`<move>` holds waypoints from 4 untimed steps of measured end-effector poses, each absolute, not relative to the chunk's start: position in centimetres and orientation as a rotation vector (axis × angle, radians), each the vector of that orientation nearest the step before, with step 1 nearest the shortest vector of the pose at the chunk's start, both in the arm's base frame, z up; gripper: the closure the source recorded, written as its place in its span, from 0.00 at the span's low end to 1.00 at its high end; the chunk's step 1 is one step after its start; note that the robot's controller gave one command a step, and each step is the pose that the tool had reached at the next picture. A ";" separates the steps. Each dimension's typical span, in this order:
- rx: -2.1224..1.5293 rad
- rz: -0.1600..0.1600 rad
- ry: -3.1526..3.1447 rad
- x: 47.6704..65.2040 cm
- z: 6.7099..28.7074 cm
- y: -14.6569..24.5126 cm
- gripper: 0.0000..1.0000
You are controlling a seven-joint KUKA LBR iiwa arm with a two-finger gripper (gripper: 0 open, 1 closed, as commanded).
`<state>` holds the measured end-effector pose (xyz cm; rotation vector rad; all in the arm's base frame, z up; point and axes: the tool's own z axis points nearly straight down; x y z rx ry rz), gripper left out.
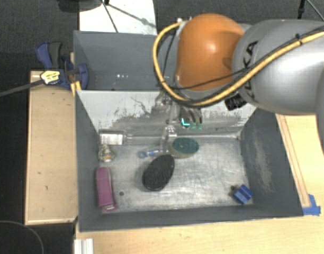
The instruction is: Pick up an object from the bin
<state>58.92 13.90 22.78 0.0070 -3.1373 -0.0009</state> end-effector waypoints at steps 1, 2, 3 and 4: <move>0.428 0.003 -3.110 58.2 9.8 10.4 0.00; 0.424 -0.007 -3.136 58.8 10.5 10.8 1.00; 0.398 -0.001 -3.130 59.2 25.3 10.5 1.00; 0.491 -0.002 -3.104 57.0 23.6 13.2 1.00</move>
Offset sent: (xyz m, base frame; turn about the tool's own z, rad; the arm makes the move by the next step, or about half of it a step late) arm -0.0095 -0.0338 -0.1359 -0.2706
